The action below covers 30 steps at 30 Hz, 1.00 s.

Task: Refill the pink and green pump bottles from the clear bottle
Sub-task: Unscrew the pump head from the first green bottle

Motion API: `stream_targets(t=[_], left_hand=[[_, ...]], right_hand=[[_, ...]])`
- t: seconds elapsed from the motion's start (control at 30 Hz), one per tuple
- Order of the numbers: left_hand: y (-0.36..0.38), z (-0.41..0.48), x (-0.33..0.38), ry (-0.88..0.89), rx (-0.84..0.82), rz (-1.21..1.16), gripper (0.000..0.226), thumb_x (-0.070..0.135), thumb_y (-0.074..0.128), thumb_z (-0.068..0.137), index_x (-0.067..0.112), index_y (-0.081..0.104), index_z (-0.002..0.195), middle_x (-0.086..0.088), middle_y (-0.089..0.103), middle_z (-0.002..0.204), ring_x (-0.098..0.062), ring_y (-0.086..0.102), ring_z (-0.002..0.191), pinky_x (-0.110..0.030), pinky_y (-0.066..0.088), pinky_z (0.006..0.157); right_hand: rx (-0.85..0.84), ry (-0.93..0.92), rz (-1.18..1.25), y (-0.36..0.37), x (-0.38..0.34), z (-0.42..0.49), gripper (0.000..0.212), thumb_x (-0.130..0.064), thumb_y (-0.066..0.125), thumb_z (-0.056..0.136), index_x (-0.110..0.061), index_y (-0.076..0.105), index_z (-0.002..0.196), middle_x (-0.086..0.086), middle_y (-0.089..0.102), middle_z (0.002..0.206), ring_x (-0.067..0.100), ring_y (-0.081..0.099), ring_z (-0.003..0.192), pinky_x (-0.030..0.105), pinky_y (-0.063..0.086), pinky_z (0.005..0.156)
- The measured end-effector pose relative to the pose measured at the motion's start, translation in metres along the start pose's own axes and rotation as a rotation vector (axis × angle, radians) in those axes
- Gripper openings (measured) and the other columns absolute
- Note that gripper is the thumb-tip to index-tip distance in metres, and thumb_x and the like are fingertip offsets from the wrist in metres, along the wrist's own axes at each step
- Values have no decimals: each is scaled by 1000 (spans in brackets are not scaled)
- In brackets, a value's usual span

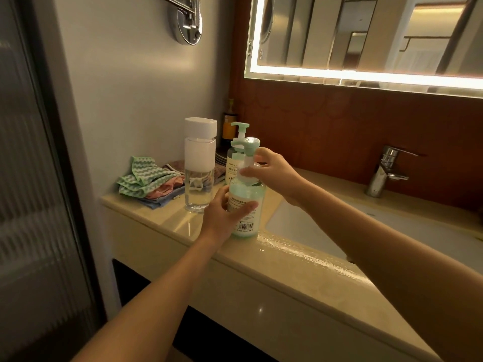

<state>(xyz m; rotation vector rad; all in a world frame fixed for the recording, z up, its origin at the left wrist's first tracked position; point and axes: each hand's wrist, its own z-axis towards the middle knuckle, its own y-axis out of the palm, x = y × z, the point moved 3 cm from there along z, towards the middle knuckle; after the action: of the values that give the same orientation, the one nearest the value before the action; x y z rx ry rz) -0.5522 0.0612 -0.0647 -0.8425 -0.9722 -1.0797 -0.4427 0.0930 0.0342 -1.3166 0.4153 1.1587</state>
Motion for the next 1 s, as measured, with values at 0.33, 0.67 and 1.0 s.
stream_targets(t=[0.33,0.67,1.0], left_hand=[[1,0,-3,-2,11,1,69,44,72,66,23,46,127,1,61,116,-14,58,104,-28,49,84],[0,0,-2,4,17,7,62,40,72,72,24,46,126,6,59,110,-9,56,98,-16,46,71],[1,1,-4,4,18,-1,62,41,72,71,26,46,125,9,58,107,-8,56,96,-18,47,73]], right_hand=[[-12,35,22,4,4,5,55,-13,66,81,-13,44,131,8,55,124,23,54,113,36,48,94],[174,29,-29,5,7,7,58,-30,75,73,-13,49,121,7,58,116,22,58,104,40,53,89],[141,-25,-20,7,11,2,63,-39,75,71,-16,47,123,6,52,122,21,57,104,39,53,88]])
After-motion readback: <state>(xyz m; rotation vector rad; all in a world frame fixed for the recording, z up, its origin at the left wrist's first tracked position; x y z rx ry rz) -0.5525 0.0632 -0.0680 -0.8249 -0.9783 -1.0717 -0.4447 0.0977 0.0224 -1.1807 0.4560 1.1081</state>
